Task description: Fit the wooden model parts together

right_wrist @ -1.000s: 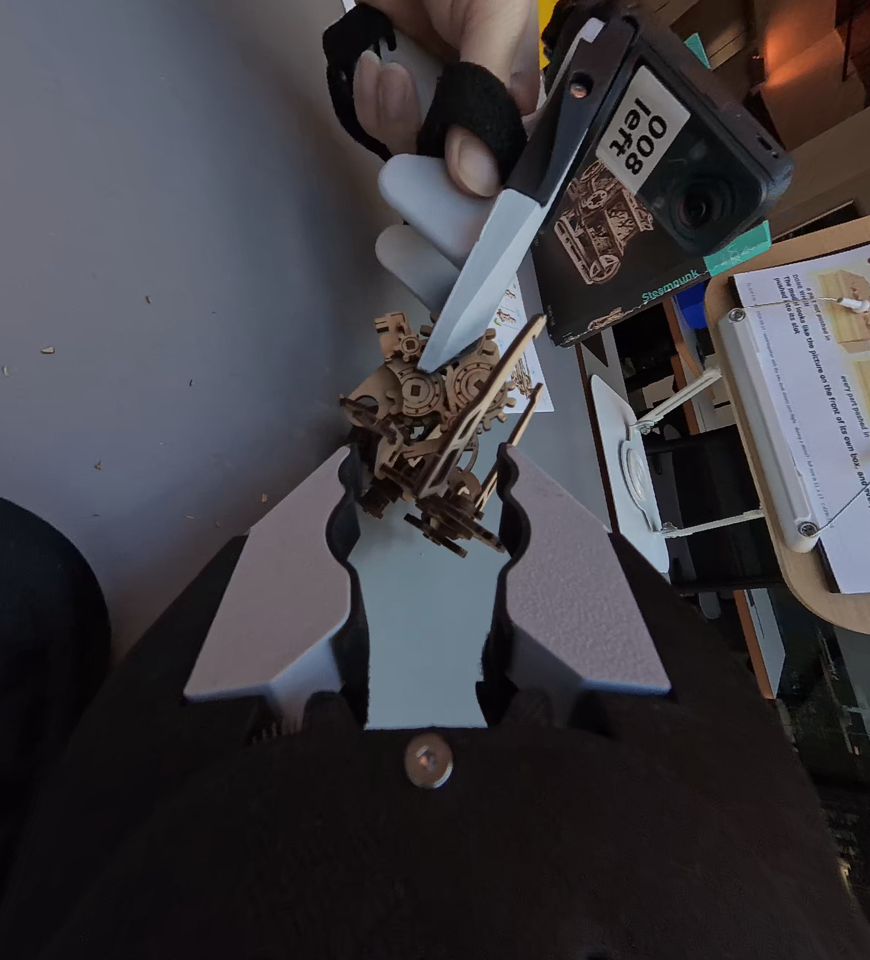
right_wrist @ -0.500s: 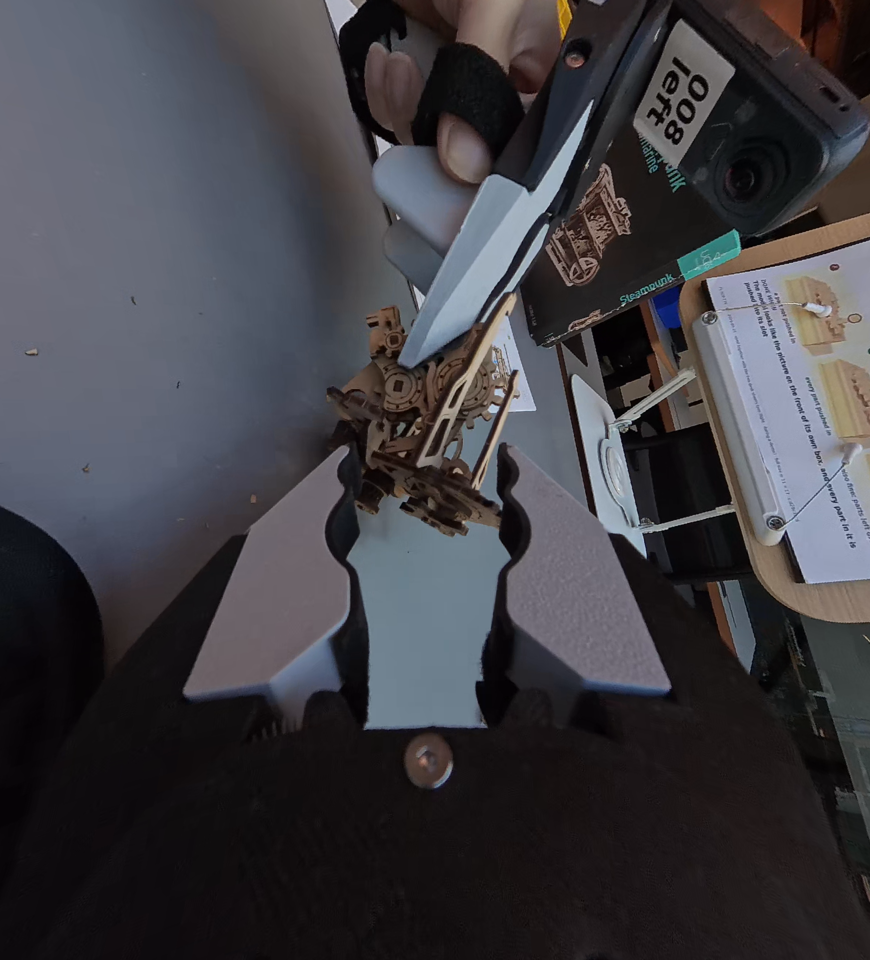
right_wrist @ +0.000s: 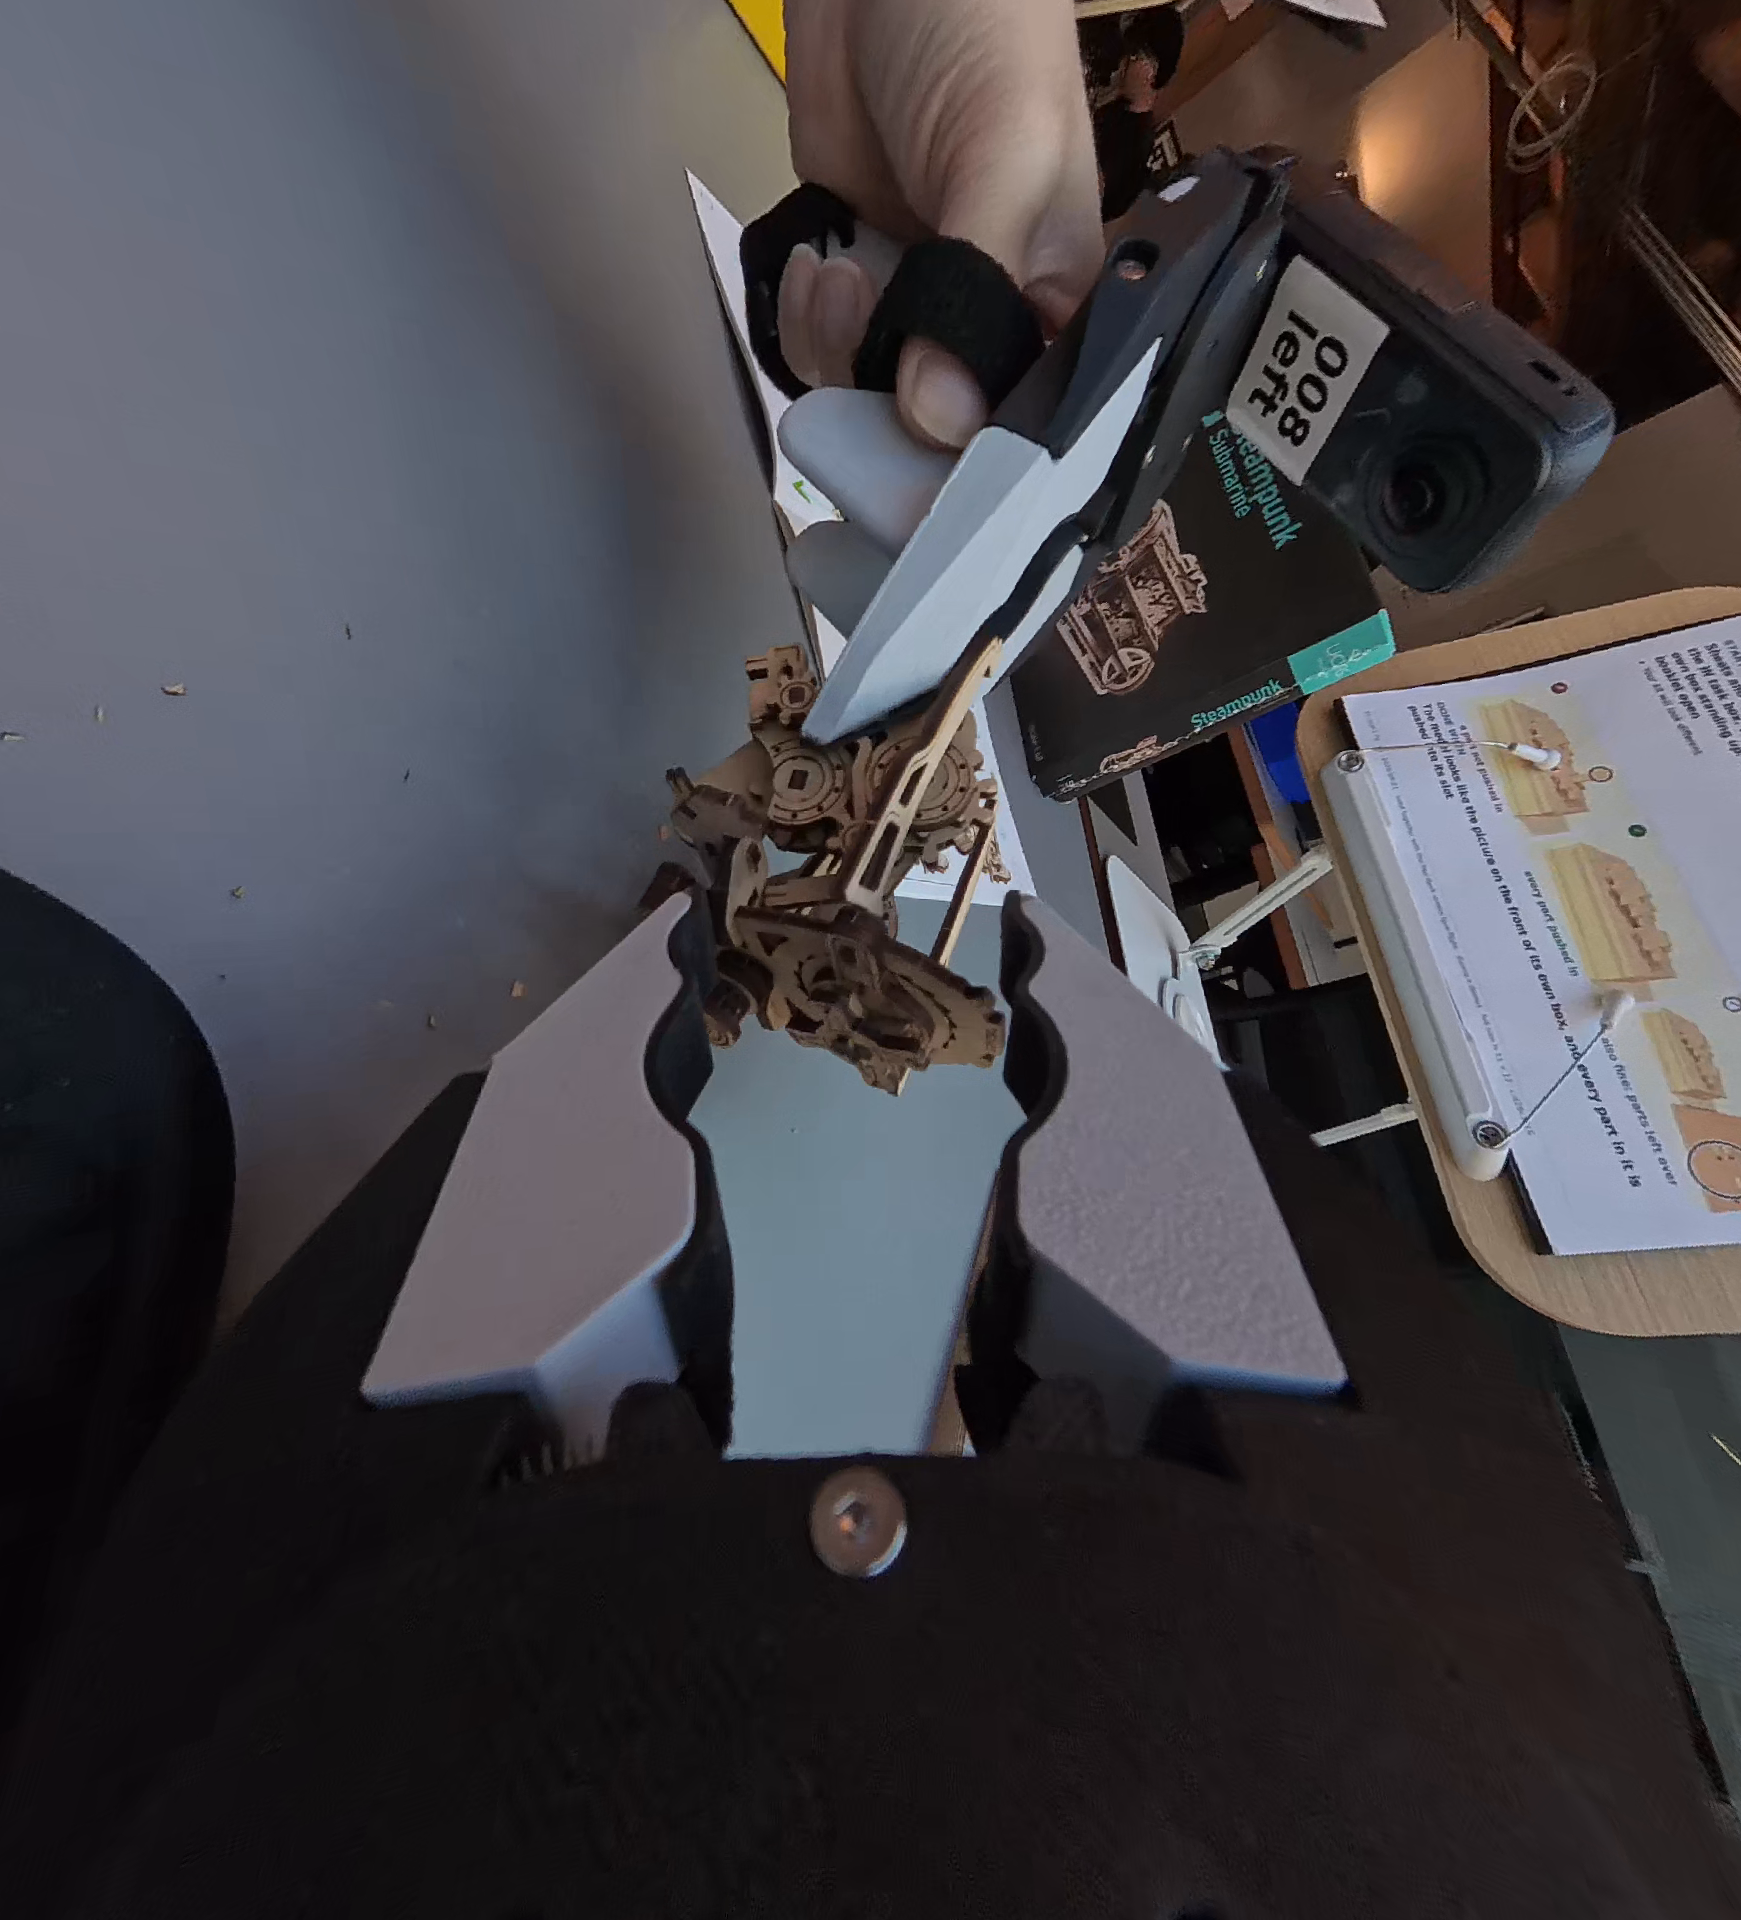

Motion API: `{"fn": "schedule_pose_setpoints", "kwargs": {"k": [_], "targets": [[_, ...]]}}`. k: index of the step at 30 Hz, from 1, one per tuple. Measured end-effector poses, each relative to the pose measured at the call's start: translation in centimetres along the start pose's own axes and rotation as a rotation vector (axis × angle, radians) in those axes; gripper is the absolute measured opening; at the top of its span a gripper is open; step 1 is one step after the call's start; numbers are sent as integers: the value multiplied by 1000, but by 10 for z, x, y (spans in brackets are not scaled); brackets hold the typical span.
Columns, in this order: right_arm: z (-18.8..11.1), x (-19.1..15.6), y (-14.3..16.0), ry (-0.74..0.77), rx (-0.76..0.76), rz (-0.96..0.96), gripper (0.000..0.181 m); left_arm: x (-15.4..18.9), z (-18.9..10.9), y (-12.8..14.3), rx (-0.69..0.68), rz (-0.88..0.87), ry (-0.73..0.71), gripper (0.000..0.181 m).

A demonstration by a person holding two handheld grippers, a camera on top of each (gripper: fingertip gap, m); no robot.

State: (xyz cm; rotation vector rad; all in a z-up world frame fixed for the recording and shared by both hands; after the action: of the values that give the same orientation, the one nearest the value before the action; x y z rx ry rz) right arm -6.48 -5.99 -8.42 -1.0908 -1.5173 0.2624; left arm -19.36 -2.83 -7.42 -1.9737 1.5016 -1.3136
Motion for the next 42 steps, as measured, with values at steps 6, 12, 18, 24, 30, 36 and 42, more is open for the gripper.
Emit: {"fn": "schedule_pose_setpoints", "kwargs": {"k": [6, 12, 18, 24, 30, 36, 42], "targets": [[-1, -4, 5, -53, -25, 34, 53, -3, 5, 9, -17, 6, -24, 15], [-5, -9, 3, -130, -50, 101, 53, -1, 6, 5, -19, 68, -48, 15], [-13, -6, -1, -182, -26, 210, 52, -1, 7, 5, -5, 104, -32, 15], [-17, 13, -6, -272, 66, 563, 52, -4, 7, 6, -49, 167, -44, 14], [-9, 50, -9, -322, 50, 945, 33, 0, 4, -2, -148, 264, -53, 15], [2, 63, -8, -425, -141, 983, 31, -5, 4, -8, -240, 244, -41, 15], [30, 70, -25, -597, -421, 984, 36, -6, 0, -16, -298, 237, -38, 15]]}}
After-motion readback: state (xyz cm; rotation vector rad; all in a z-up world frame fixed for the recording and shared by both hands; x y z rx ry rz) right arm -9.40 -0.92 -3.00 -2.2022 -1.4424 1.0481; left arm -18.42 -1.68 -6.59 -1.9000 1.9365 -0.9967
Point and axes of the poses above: each gripper's, where its closed fingertips meet, z out along the fingers, y out of its underside, x = y × z across the jaws, the point moved 7 cm from there along -z, back along the fingers, and after that the axes turned 13 degrees about z, right-handed, at the moved point
